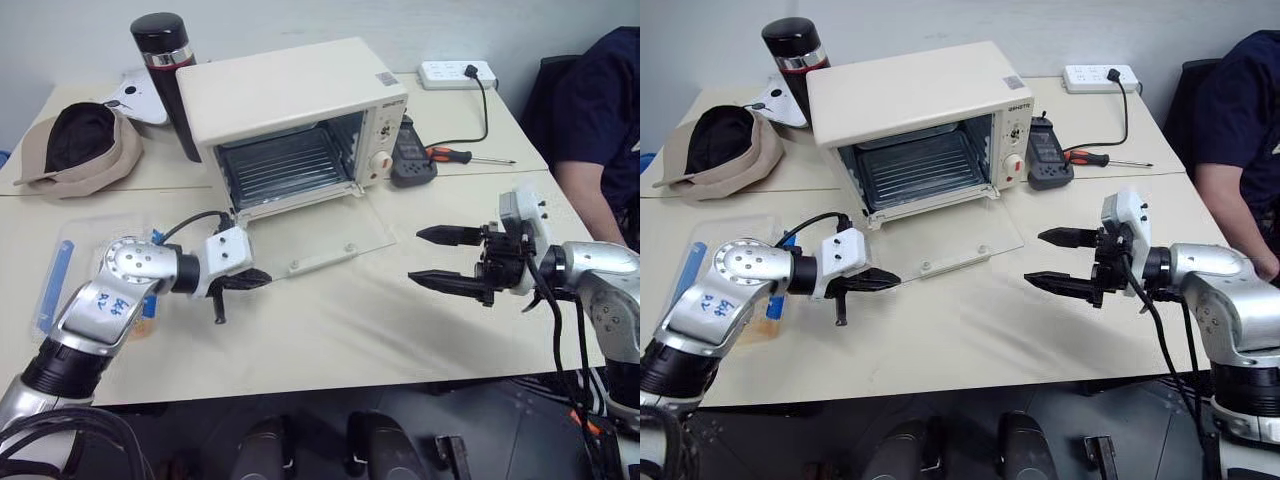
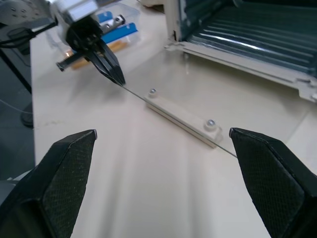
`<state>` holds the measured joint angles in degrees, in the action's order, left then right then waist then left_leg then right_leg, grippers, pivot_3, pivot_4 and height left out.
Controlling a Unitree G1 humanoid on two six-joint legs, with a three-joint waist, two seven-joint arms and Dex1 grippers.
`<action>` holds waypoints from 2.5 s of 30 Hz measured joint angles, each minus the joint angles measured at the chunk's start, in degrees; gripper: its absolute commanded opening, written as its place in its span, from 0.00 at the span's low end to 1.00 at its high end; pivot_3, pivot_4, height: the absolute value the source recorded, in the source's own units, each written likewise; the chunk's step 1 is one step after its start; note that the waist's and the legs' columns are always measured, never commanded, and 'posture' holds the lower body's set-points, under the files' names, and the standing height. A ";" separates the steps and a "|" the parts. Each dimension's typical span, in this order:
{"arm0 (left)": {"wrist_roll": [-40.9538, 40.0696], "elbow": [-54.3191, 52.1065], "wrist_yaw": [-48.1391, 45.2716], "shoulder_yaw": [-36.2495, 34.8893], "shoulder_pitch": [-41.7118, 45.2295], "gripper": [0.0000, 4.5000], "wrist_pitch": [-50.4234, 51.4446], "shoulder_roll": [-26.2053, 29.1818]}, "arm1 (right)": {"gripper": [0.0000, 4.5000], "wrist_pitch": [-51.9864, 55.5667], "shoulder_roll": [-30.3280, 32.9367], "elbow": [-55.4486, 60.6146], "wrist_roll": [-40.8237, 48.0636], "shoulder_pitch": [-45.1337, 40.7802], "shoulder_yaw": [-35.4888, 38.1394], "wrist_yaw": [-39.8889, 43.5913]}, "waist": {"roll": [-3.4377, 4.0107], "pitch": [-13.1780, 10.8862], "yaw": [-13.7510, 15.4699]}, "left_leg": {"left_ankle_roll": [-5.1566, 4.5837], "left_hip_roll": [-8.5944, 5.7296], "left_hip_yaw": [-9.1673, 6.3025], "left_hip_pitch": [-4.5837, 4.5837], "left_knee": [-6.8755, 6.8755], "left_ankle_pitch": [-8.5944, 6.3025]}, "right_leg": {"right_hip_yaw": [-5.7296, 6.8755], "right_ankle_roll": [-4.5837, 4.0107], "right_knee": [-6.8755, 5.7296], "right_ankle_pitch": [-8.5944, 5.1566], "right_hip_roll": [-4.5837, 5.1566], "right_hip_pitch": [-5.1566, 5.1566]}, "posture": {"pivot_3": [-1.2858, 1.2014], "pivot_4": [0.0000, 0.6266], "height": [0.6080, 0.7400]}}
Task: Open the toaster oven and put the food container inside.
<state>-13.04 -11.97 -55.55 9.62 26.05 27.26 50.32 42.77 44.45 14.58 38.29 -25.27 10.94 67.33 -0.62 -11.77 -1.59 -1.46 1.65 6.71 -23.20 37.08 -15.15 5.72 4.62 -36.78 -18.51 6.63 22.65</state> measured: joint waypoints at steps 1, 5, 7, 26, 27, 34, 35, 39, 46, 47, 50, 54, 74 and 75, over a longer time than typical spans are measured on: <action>-0.23 -1.38 0.68 -1.14 -1.21 0.01 1.09 0.03 | 1.00 0.31 0.00 0.09 0.73 -0.79 -0.18 -0.03 | 0.00 0.00 0.00 | 0.00 0.00 0.00 -0.01 0.00 0.00 | 0.00 -0.01 0.00 0.00 0.00 0.01 | 0.52 0.24 1.00; -7.14 -11.61 3.78 -15.68 -12.74 0.20 13.36 0.18 | 1.00 0.73 -2.29 -0.89 2.38 -8.35 -4.40 0.80 | -0.10 -0.03 -0.93 | 0.08 0.11 0.01 -0.01 -0.01 -0.06 | -0.09 -0.07 -0.02 -0.04 -0.04 0.07 | 0.52 0.24 1.00; -11.88 -18.29 4.52 -25.27 -19.31 0.34 19.88 0.18 | 1.00 -0.39 -3.57 -2.76 2.15 -11.26 -7.11 2.13 | -0.14 -0.04 -0.66 | 0.13 0.12 -0.12 -0.02 0.00 -0.08 | 0.01 -0.14 -0.06 -0.08 -0.04 0.05 | 0.52 0.24 1.00; -46.19 -35.44 38.67 -89.56 -54.54 1.00 44.85 -36.21 | 1.00 -13.76 -15.35 -31.84 -6.79 -31.46 -20.40 19.82 | -0.39 0.10 0.20 | -0.19 0.11 -0.59 -0.01 0.17 -0.56 | 0.28 -0.31 0.19 -0.06 0.08 -0.23 | 0.52 0.24 1.00; -52.61 -34.49 45.80 -89.29 -54.01 1.00 43.95 -37.90 | 1.00 -13.96 -15.66 -32.24 -6.90 -31.55 -20.57 19.97 | -0.48 0.16 0.15 | -0.17 0.10 -0.59 -0.01 0.17 -0.63 | 0.27 -0.30 0.19 -0.05 0.13 -0.25 | 0.52 0.24 1.00; -90.22 -32.76 88.56 -72.31 -56.45 1.00 20.71 -36.76 | 1.00 -13.60 -16.04 -32.57 -6.93 -31.41 -21.41 20.15 | -0.56 0.21 -0.12 | -0.17 0.10 -0.57 0.00 0.09 -0.67 | 0.23 -0.33 0.26 -0.07 0.17 -0.22 | 0.52 0.24 1.00; -93.37 -32.77 92.47 -69.83 -56.46 1.00 17.41 -35.87 | 1.00 -13.51 -15.97 -32.46 -6.92 -31.29 -21.40 20.14 | -0.56 0.21 -0.13 | -0.17 0.10 -0.56 0.00 0.09 -0.67 | 0.23 -0.34 0.26 -0.07 0.17 -0.23 | 0.52 0.24 1.00; -99.14 -31.69 105.57 -59.54 -54.60 1.00 5.49 -31.52 | 1.00 -12.13 -14.78 -29.44 -6.79 -28.43 -20.99 19.45 | -0.51 0.23 -0.09 | -0.16 0.09 -0.52 0.00 0.11 -0.64 | 0.24 -0.36 0.31 -0.08 0.14 -0.27 | 0.52 0.24 1.00; -99.56 -20.87 117.95 -51.98 -41.60 1.00 -1.77 -23.89 | 1.00 -8.74 -12.54 -22.56 -5.46 -23.99 -17.47 16.36 | -0.51 0.23 0.22 | 0.17 0.09 -0.55 0.00 0.16 -0.40 | 0.31 -0.36 0.30 -0.08 0.05 -0.32 | 0.52 0.24 1.00; -99.58 -18.44 119.31 -51.09 -38.51 1.00 -1.80 -22.58 | 1.00 -8.21 -11.94 -21.12 -5.01 -22.94 -16.95 15.80 | -0.51 0.23 0.38 | 0.18 0.09 -0.56 -0.01 0.16 -0.39 | 0.32 -0.36 0.30 -0.08 0.03 -0.34 | 0.52 0.24 1.00; -99.59 -14.30 122.01 -49.22 -32.89 0.96 -1.00 -20.55 | 1.00 -6.74 -10.56 -17.83 -3.93 -20.49 -15.99 15.28 | -0.52 0.23 0.33 | 0.17 0.07 -0.52 -0.01 0.15 -0.38 | 0.29 -0.33 0.32 -0.06 0.03 -0.35 | 0.52 0.24 1.00; -99.68 -11.30 126.67 -47.80 -30.79 0.72 0.13 -20.20 | 1.00 -5.56 -8.72 -13.58 -2.70 -18.45 -14.46 13.92 | -0.52 0.23 -0.05 | 0.17 0.12 -0.46 0.00 0.13 -0.38 | 0.24 -0.31 0.33 -0.06 -0.03 -0.32 | 0.52 0.24 1.00; -99.42 3.95 106.21 -58.50 -38.50 0.00 33.12 7.84 | 1.00 -2.47 2.84 -9.44 0.53 -14.06 -8.30 12.35 | -0.90 0.17 0.10 | 0.51 0.14 -0.53 -0.07 -0.07 -0.37 | 0.28 -0.41 0.36 -0.11 -0.04 -0.13 | 0.52 0.24 1.00; -99.25 3.74 101.98 -59.61 -40.17 0.00 36.37 10.62 | 1.00 -2.46 3.74 -9.28 0.63 -13.42 -7.32 12.00 | -0.78 0.13 0.11 | 0.70 0.09 -0.49 -0.04 -0.10 -0.50 | 0.23 -0.41 0.43 -0.11 0.02 -0.14 | 0.52 0.24 1.00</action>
<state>-112.29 -8.23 46.43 -49.98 -14.12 63.64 60.94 40.31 48.18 5.31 38.91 -38.69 3.62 79.32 -1.40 -11.64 -1.48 -0.75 1.74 6.21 -23.24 36.98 -15.65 5.96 4.21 -36.36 -18.62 6.65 22.51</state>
